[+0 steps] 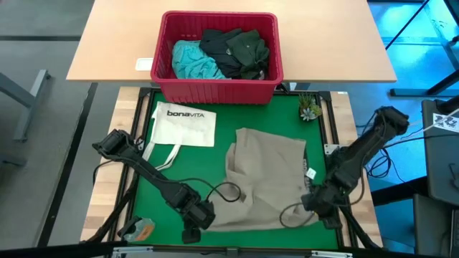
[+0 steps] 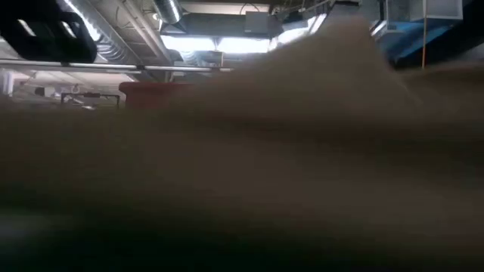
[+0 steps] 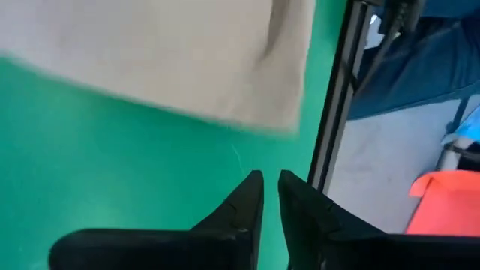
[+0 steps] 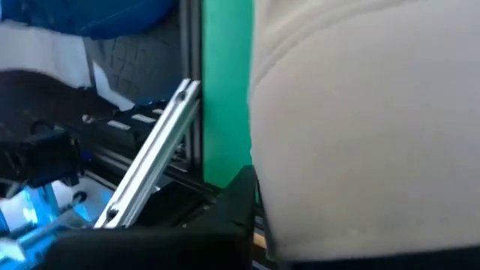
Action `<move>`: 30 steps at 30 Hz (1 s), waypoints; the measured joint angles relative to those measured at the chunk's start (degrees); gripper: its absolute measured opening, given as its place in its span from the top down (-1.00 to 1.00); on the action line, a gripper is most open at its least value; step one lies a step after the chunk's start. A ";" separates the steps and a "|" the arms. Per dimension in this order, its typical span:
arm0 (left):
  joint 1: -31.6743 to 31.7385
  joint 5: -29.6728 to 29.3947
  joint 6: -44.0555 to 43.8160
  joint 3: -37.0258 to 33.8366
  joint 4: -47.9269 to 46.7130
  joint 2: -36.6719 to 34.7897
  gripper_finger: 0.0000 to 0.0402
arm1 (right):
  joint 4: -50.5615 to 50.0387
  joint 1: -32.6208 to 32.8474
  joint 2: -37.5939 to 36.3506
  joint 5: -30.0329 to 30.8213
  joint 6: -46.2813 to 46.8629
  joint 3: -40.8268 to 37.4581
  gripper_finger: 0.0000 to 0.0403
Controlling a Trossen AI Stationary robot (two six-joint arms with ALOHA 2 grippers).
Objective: Fold Laundry from Bin
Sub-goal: Remove the light brown shorts from the red laundry bin, then fold the light brown shorts
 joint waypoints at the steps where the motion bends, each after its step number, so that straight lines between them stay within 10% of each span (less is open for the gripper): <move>1: 0.14 -0.13 -1.37 0.00 0.02 0.00 0.76 | 0.68 0.34 0.44 -0.09 0.65 0.00 0.70; 11: 2.49 -3.72 -4.85 0.00 0.39 0.00 0.41 | 1.73 0.74 1.45 -2.41 2.13 0.00 -0.06; 19: 7.93 -10.07 -2.01 0.00 0.57 0.00 0.27 | 1.47 0.74 -0.80 -5.43 1.71 0.00 -0.24; 24: 12.61 -12.95 5.71 0.00 0.59 0.00 0.27 | -3.44 0.68 -6.15 3.89 0.33 0.00 -0.24; 30: 19.21 -16.53 14.20 0.00 0.60 0.00 0.32 | -13.05 0.67 -12.97 30.11 -0.06 0.00 -0.24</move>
